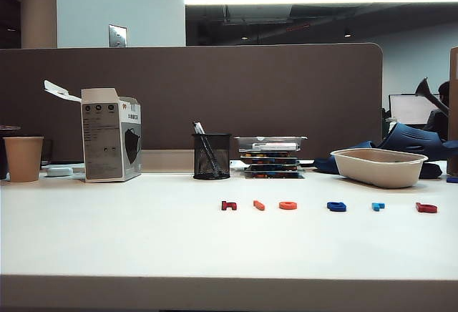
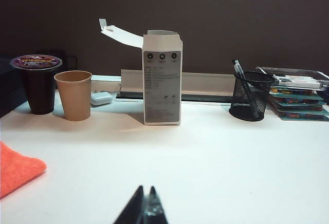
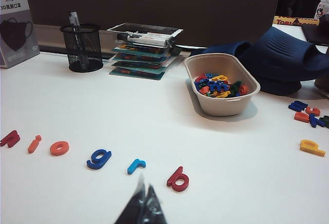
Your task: Select the appropriate letters from the row of letter magnets placed on the table to arrange into the word "big".
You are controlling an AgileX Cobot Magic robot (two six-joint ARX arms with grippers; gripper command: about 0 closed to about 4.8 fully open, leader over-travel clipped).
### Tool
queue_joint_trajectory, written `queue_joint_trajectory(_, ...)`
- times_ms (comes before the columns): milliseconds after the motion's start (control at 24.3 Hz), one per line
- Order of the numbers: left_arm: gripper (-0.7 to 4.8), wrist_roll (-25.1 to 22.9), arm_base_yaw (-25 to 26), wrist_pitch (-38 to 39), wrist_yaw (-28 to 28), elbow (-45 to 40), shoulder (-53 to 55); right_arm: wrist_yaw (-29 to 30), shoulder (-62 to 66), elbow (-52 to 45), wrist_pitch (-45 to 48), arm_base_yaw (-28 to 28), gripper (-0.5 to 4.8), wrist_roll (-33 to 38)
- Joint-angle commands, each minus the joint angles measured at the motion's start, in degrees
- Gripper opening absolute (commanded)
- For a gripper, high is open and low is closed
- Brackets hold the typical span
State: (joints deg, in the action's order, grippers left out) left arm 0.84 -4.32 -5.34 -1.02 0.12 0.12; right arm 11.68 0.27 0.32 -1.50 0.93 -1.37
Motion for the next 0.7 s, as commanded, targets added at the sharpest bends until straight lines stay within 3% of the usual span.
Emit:
queue_joint_trajectory(41, -0.05, -0.2, 0.13, -0.7, 0.39, 0.28, 0.0, -0.2, -0.37, -0.33, 0.94, 0.07, 0.0, -0.2)
queue_joint_trajectory(700, -0.05, -0.11, 0.11, -0.83, 0.72, 0.37, 0.0, -0.2, -0.37, -0.33, 1.79, 0.07, 0.0, -0.2)
